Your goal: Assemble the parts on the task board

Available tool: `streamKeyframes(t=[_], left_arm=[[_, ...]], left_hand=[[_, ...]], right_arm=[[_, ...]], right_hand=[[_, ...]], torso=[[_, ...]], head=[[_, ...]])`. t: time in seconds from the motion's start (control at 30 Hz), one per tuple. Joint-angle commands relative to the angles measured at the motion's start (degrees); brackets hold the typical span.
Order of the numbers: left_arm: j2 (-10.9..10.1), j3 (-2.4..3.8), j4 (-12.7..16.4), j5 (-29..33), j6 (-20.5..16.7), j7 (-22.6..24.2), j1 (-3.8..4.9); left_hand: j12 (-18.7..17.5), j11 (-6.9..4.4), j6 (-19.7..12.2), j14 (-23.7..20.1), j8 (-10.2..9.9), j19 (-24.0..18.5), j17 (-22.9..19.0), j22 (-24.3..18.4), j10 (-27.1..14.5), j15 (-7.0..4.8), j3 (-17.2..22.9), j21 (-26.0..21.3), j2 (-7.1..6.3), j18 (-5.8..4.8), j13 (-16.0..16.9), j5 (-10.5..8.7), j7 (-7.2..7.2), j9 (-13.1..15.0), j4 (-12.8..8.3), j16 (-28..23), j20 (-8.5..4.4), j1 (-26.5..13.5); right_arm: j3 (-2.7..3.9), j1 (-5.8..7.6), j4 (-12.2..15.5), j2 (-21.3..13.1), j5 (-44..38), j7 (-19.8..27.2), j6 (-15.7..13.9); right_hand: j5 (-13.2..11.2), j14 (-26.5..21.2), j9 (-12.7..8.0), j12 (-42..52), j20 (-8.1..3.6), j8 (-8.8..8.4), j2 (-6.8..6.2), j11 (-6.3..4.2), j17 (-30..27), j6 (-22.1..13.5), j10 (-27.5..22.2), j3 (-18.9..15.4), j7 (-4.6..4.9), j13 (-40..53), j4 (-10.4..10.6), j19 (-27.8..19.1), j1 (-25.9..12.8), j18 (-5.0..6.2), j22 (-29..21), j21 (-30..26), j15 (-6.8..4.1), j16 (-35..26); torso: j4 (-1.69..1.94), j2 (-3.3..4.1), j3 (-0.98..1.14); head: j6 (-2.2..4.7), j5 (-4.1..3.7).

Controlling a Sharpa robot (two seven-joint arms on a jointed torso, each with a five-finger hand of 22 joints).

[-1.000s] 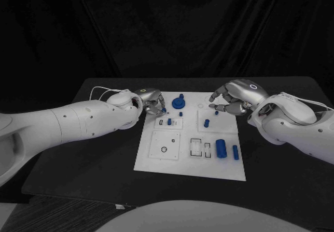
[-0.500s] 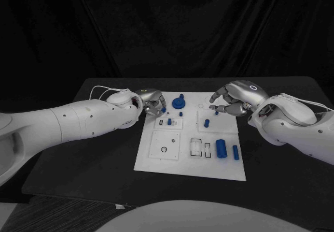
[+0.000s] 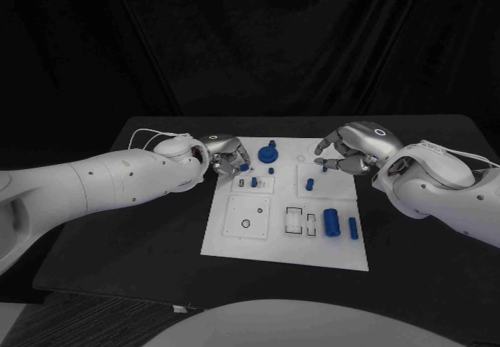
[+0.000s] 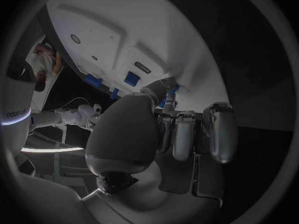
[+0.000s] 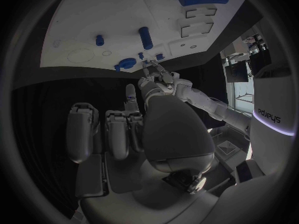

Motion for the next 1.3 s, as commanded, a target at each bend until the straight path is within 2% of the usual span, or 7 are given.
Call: streamKeyframes(t=[0.03, 0.2, 0.33, 0.5, 0.67, 0.97, 1.3], left_arm=[[-0.21, 0.00, 0.03, -0.28, -0.08, 3.65, -0.13], [-0.74, 0.00, 0.10, -0.28, -1.98, 4.74, -0.13], [-1.17, 0.00, 0.26, -0.28, -3.38, 5.77, -0.13], [-1.62, 0.00, 0.64, -0.28, -5.06, 6.57, -0.13], [-1.71, 0.00, 0.92, -0.28, -6.80, 6.13, -0.13], [-1.26, 0.00, 1.08, -0.28, -5.09, 3.62, -0.14], [-0.80, 0.00, 0.77, -0.58, -0.33, 0.15, -0.14]], left_hand=[[1.24, -0.98, -1.93, 5.66, 0.80, 0.70, 15.93, 12.87, 5.88, -0.95, 4.01, 0.96, -0.26, -0.26, 15.40, -0.71, -0.92, -0.49, -0.48, 1.02, -0.54, 0.30], [1.24, -1.23, -3.76, 5.66, 0.77, 0.56, 15.93, 12.83, 5.88, -1.19, 4.49, 0.95, -0.29, -0.24, 15.40, -0.64, -1.18, -1.40, -0.40, 1.02, -0.81, 0.03], [1.24, -0.90, -8.55, 5.66, 0.78, 0.45, 15.93, 12.80, 5.88, -1.03, 3.95, 1.02, -0.71, -0.25, 15.40, -1.23, -0.67, -3.18, 0.19, 1.02, -0.79, -0.87], [1.24, 0.75, -13.84, 5.66, 0.74, 0.35, 15.93, 12.75, 5.88, 0.18, 0.99, 0.96, -1.41, -0.29, 15.40, -4.03, 1.59, -4.95, 2.70, 1.02, 0.06, -3.83], [1.24, 2.78, -8.55, 5.66, 2.25, 0.58, 15.93, 12.83, 5.88, 1.94, -2.99, 1.25, -1.57, -0.37, 15.40, -8.44, 3.95, -4.62, 5.37, 1.02, 1.62, -5.04], [1.24, 3.52, -5.74, 5.66, 3.57, 0.63, 15.93, 12.80, 5.88, 2.62, -5.51, 1.17, -1.72, -0.30, 15.40, -9.83, 4.60, -4.45, 6.13, 1.02, 2.53, -3.45], [1.24, 4.32, -3.25, 5.66, 4.99, 0.49, 15.93, 12.69, 5.88, 3.30, -6.02, 0.76, -1.56, -0.20, 15.40, -4.04, 4.93, -3.95, 5.45, 1.02, 3.25, -0.65]], right_arm=[[0.05, -0.16, 0.01, -0.07, -0.12, -0.68, 0.48], [0.05, -0.19, 0.02, -0.19, -0.12, -0.81, 0.55], [0.05, -0.21, 0.02, -0.25, -0.12, -0.87, 0.61], [0.05, -0.29, -0.03, -0.26, -0.12, -0.91, 0.65], [0.05, -0.43, -0.10, -0.23, -0.12, -0.90, 0.77], [0.05, -0.61, -0.17, -0.28, -0.12, -0.85, 0.78], [0.05, -0.73, -0.18, -0.34, -0.12, -0.80, 0.71]], right_hand=[[1.49, 5.87, -0.55, 0.95, 0.30, -0.87, 0.34, 0.11, 15.02, 0.28, 6.07, 0.43, 0.21, 15.12, -0.10, 1.67, 1.90, -0.08, 12.95, 0.25, 0.44, 0.68], [1.72, 5.87, -0.57, 0.95, 0.30, -0.90, 0.39, 0.11, 15.04, 0.25, 6.07, 0.50, 0.22, 15.12, -0.20, 1.67, 2.00, -0.08, 12.95, 0.26, 0.44, 0.69], [1.81, 5.87, -0.59, 0.95, 0.30, -0.94, 0.40, 0.10, 15.03, 0.19, 6.07, 0.52, 0.24, 15.12, -0.24, 1.66, 2.02, -0.07, 12.94, 0.22, 0.44, 0.68], [1.81, 5.87, -0.59, 0.95, 0.30, -0.94, 0.40, 0.10, 15.03, 0.19, 6.07, 0.52, 0.24, 15.12, -0.24, 1.66, 2.02, -0.07, 12.94, 0.22, 0.44, 0.68], [1.92, 5.87, -0.61, 0.95, 0.30, -0.97, 0.42, 0.09, 15.02, 0.15, 6.07, 0.55, 0.25, 15.12, -0.28, 1.66, 2.05, -0.07, 12.95, 0.23, 0.43, 0.68], [1.97, 5.87, -0.59, 0.95, 0.30, -0.93, 0.45, 0.11, 15.01, 0.23, 6.07, 0.56, 0.24, 15.12, -0.30, 1.65, 2.05, -0.06, 12.94, 0.21, 0.44, 0.68], [1.98, 5.86, -0.58, 0.95, 0.30, -0.90, 0.42, 0.13, 14.98, 0.32, 6.07, 0.52, 0.25, 15.12, -0.31, 1.64, 2.00, -0.06, 12.93, 0.18, 0.44, 0.66]], torso=[[0.00, -0.01, -0.01], [0.01, 0.01, -0.01], [0.01, 0.00, 0.00], [0.01, 0.00, 0.00], [0.01, 0.00, -0.01], [0.02, 0.00, 0.00], [0.00, 0.00, -0.01]], head=[[0.00, -0.01], [0.00, -0.01], [0.00, -0.04], [0.00, -0.05], [0.00, -0.08], [0.00, -0.15], [0.00, -0.11]])
